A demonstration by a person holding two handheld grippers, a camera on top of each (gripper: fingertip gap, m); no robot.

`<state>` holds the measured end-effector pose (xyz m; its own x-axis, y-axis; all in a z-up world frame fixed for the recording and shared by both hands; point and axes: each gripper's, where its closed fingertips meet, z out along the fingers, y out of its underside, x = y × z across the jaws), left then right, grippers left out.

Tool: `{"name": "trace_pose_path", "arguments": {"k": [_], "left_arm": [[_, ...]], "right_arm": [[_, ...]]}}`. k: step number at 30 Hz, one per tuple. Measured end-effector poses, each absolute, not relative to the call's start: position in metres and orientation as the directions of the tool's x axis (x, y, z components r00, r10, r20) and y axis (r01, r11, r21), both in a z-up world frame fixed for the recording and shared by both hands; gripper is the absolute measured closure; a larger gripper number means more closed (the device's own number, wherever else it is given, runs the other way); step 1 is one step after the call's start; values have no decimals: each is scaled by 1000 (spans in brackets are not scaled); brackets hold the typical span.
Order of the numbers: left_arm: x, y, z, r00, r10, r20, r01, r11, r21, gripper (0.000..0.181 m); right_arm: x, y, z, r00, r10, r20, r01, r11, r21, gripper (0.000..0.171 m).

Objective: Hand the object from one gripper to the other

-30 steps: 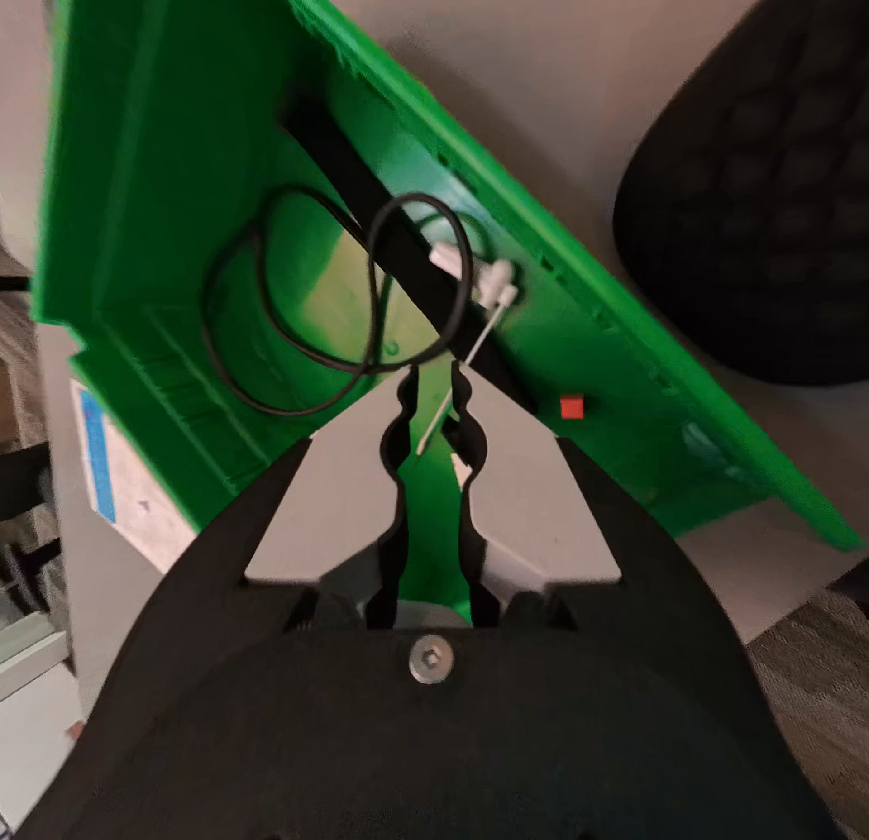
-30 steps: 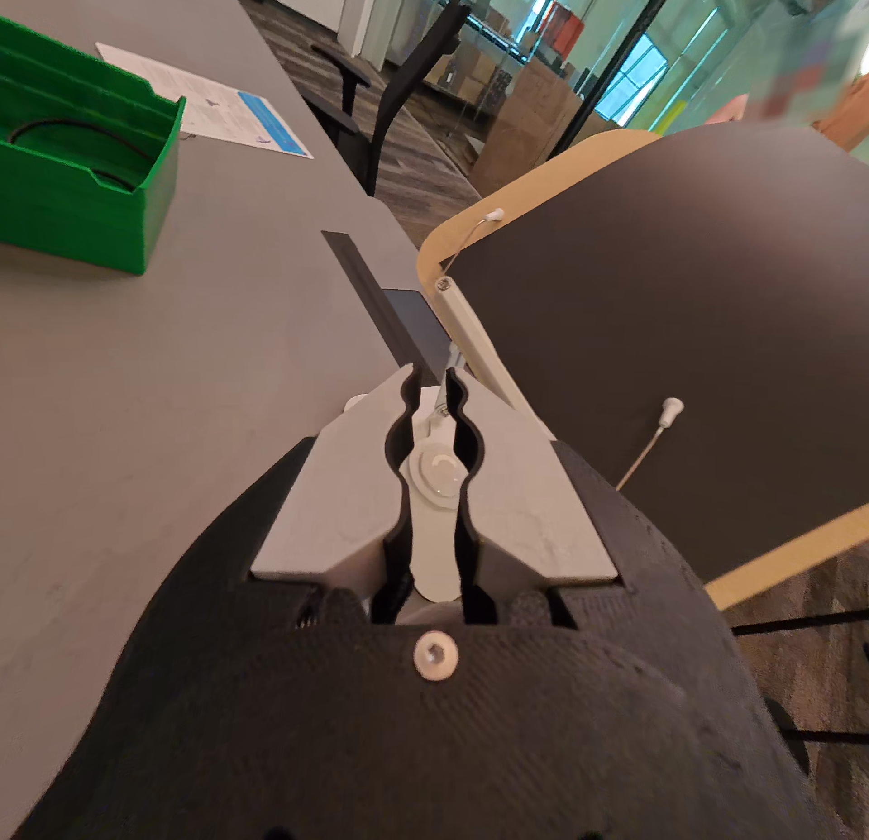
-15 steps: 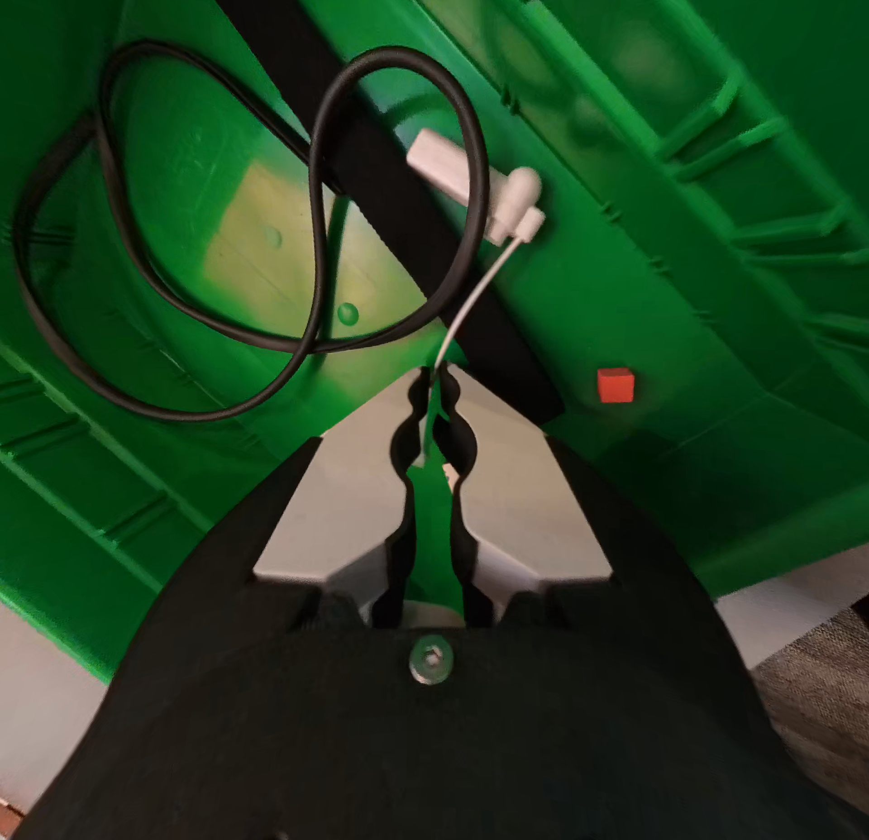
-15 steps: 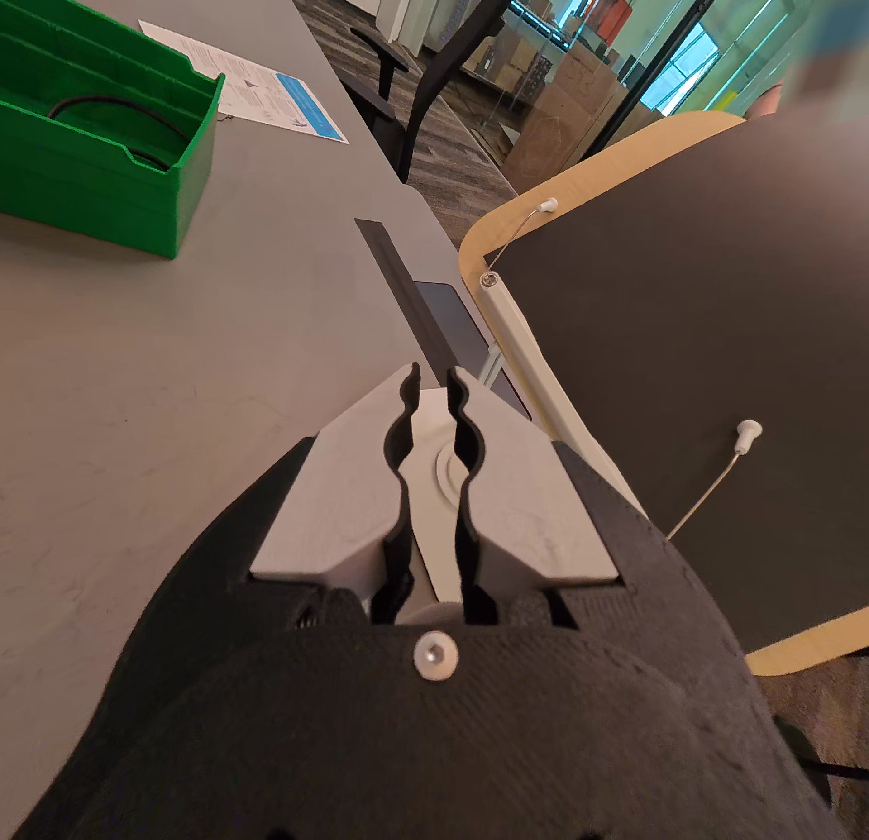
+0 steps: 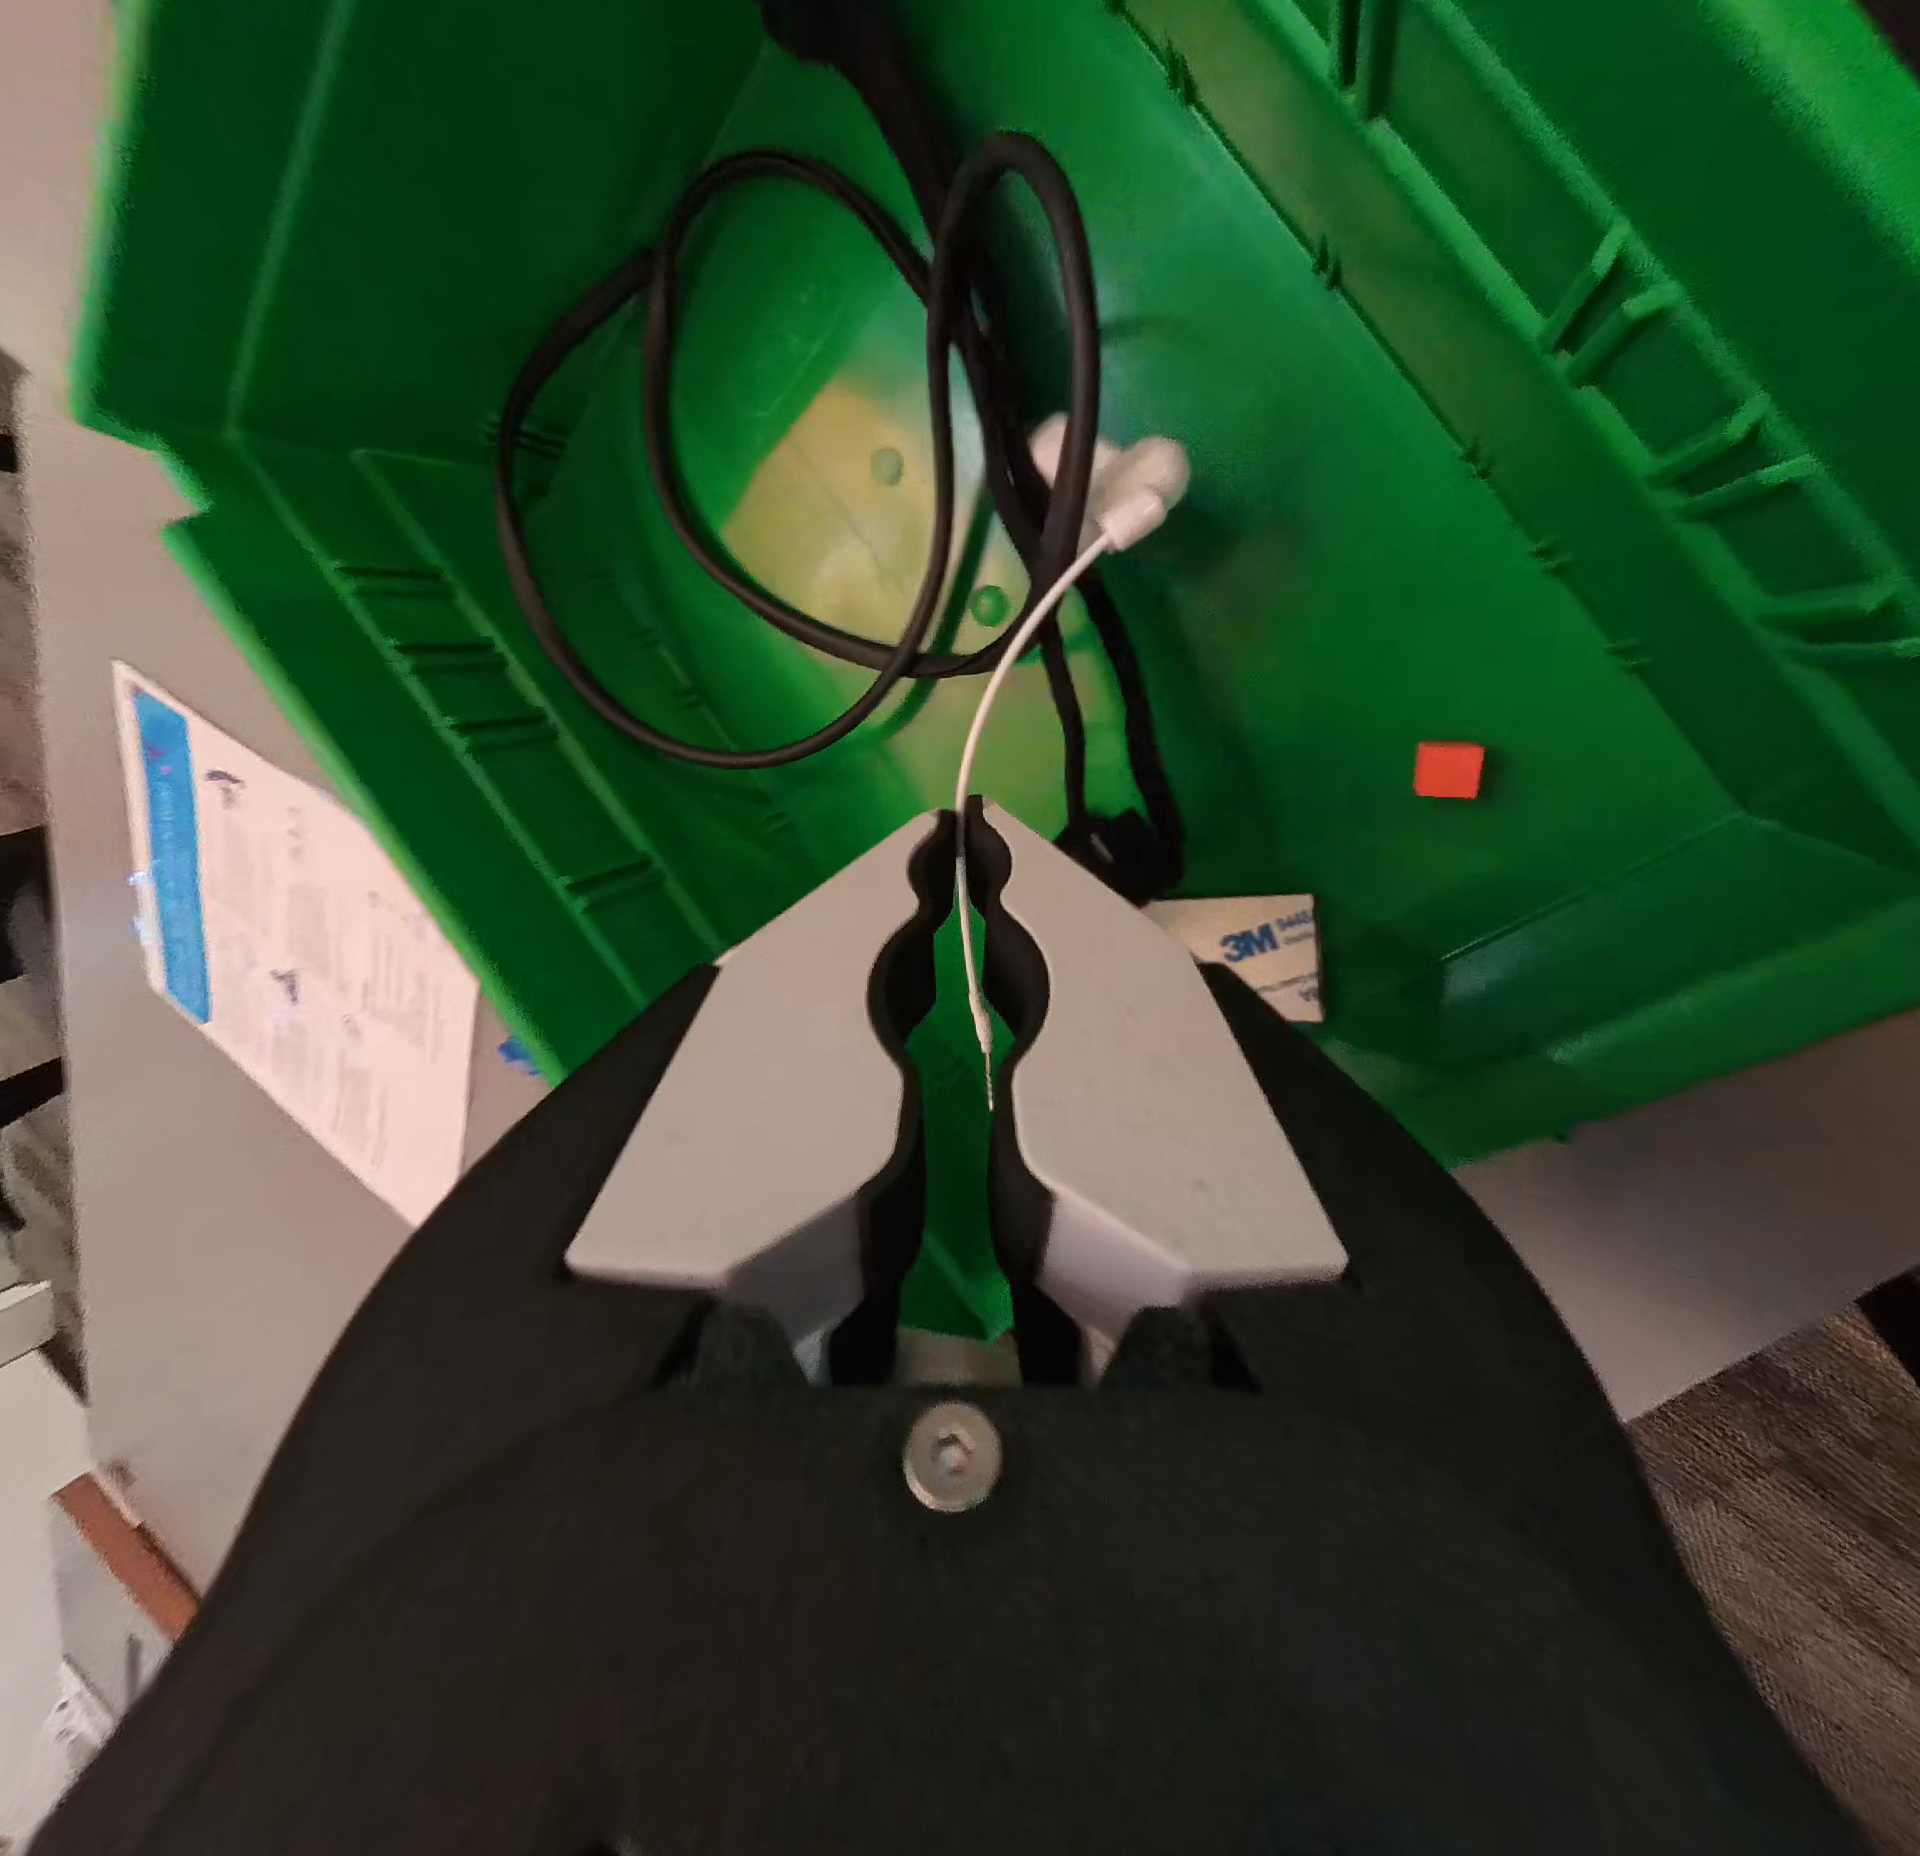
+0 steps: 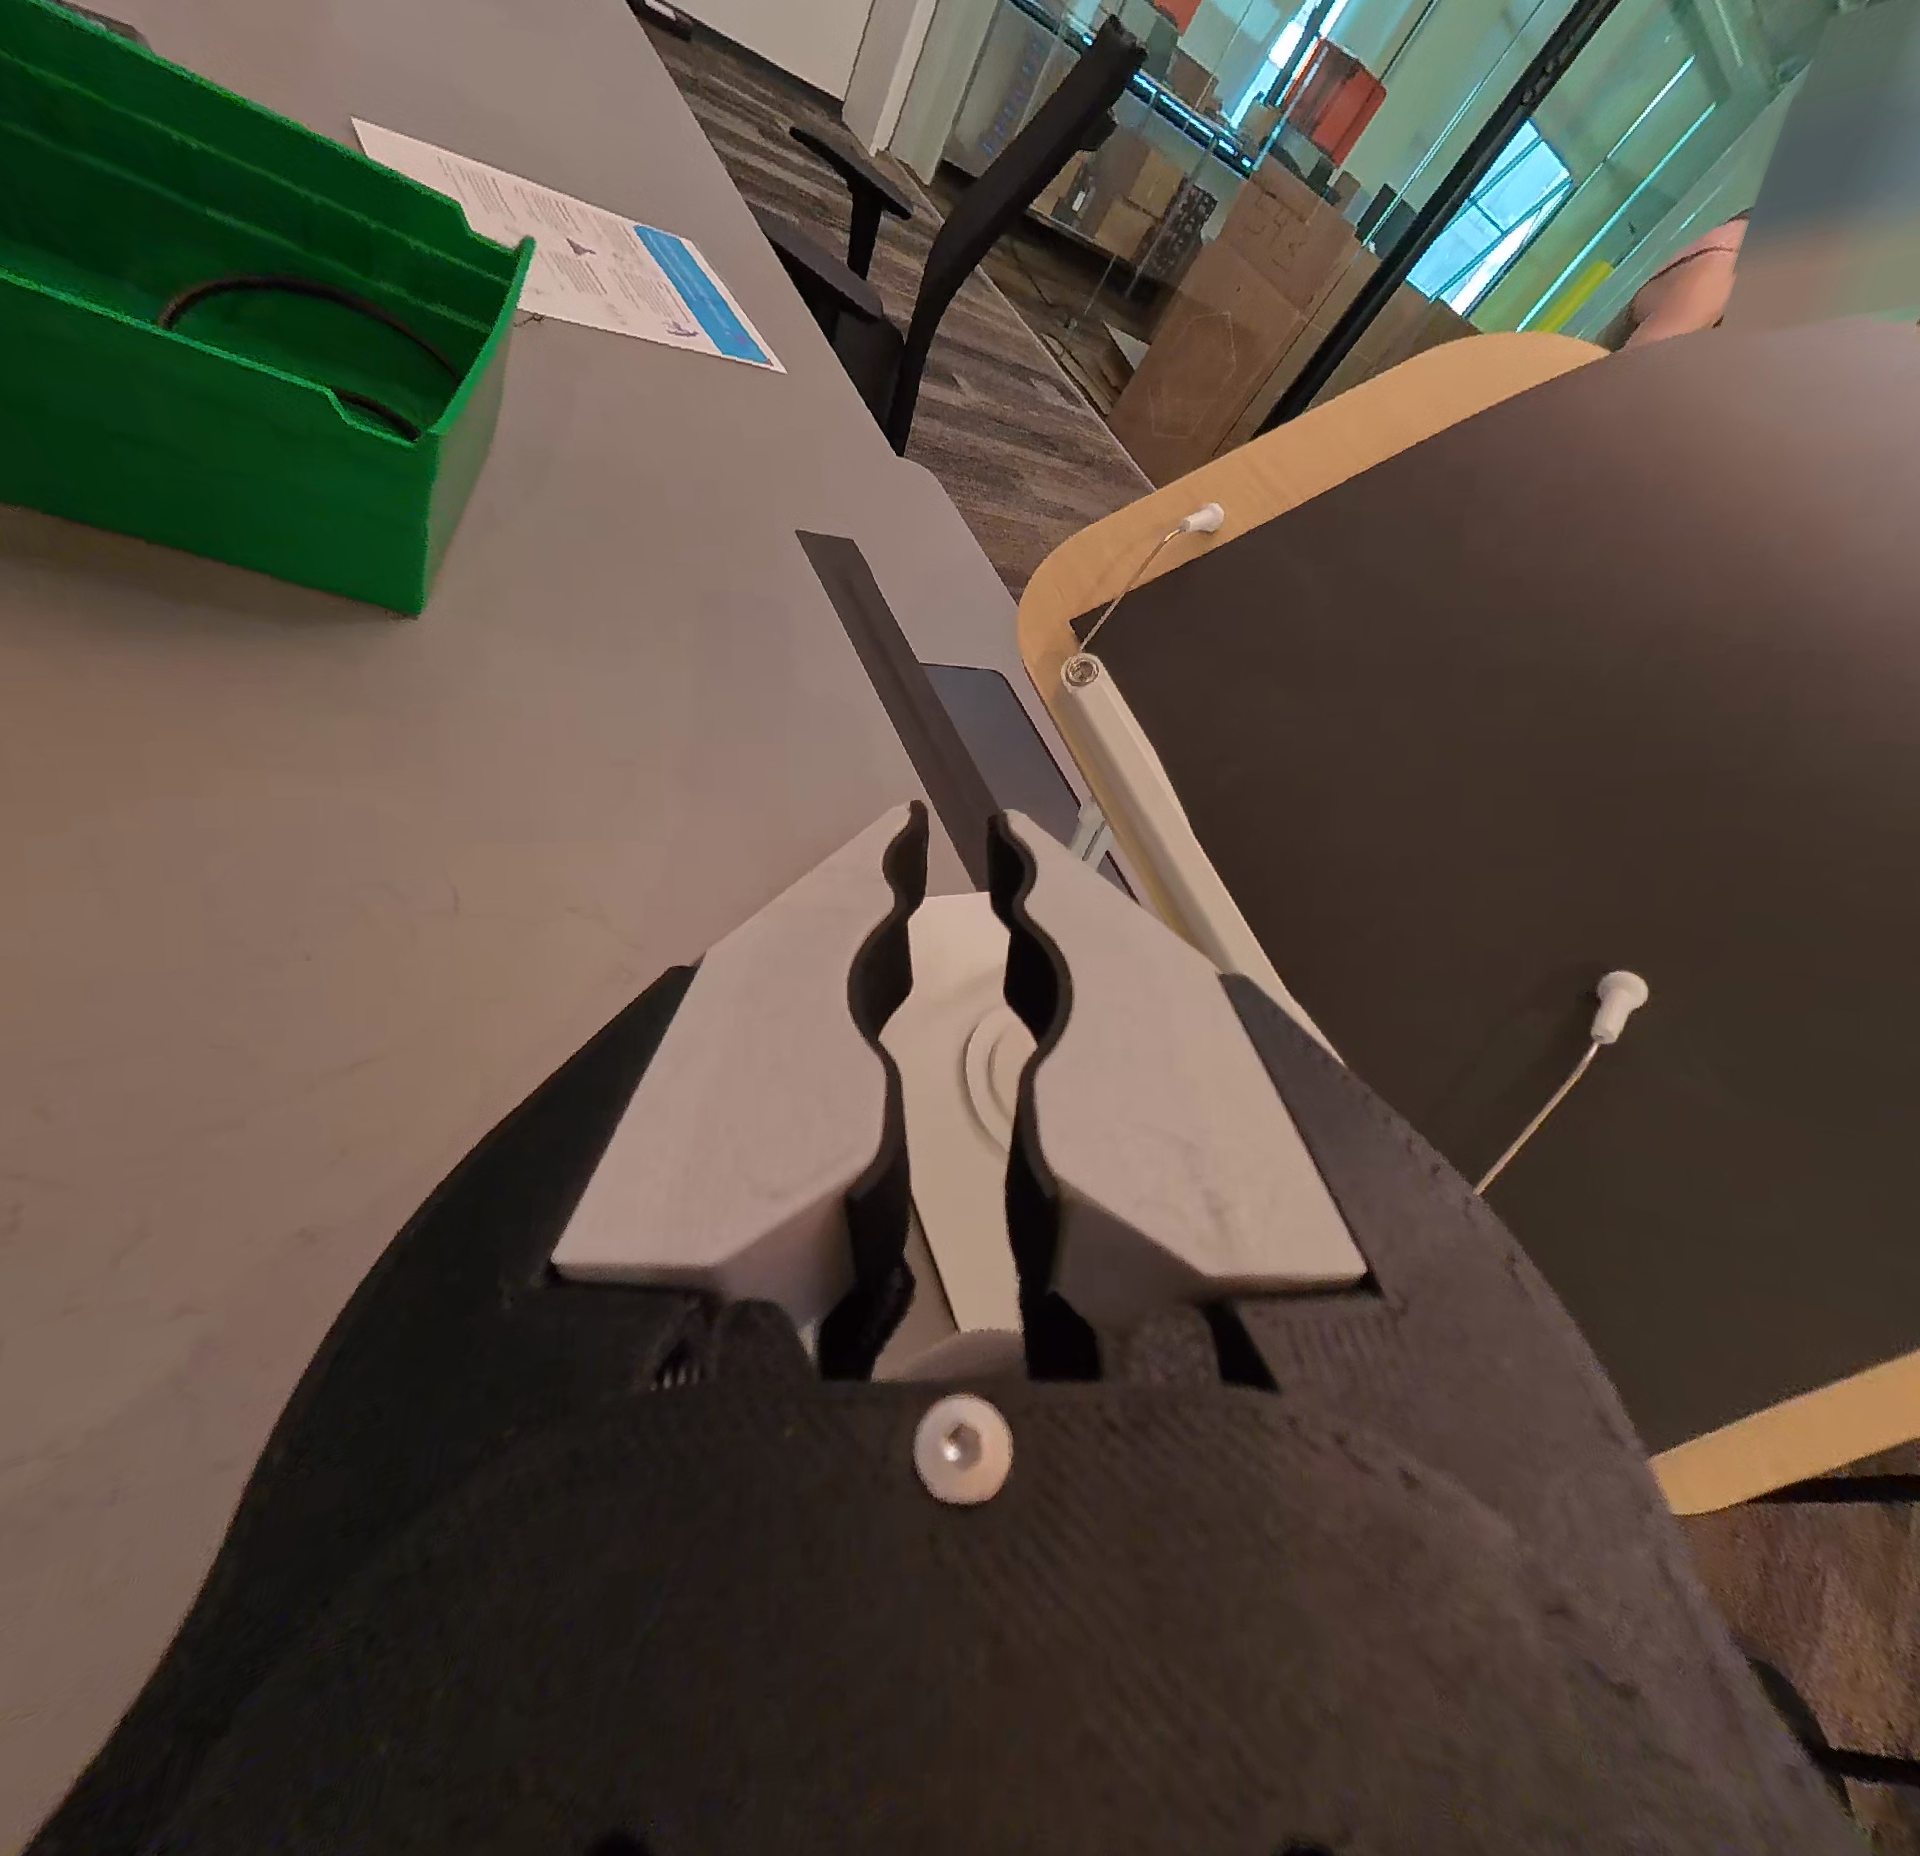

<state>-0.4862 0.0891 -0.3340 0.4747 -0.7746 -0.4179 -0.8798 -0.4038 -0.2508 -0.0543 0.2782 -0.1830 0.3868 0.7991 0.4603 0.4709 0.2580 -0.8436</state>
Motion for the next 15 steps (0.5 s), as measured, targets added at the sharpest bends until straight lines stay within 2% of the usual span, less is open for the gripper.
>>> {"name": "trace_pose_path", "arguments": {"k": [3,7,9,15], "left_arm": [[-491,92,-317,473,-745,-470,-881,-414,-230,181],[-478,93,-287,556,-697,-453,-829,-424,-365,181],[-467,96,-267,627,-664,-408,-764,-419,-491,181],[-451,112,-228,738,-557,-381,-638,-391,-664,181]], "right_arm": [[-55,275,-178,386,800,458,457,266,-849,162],[-56,269,-168,382,799,465,440,285,-851,162],[-57,265,-162,380,798,468,427,298,-854,162],[-63,252,-148,366,805,467,382,327,-864,161]]}}
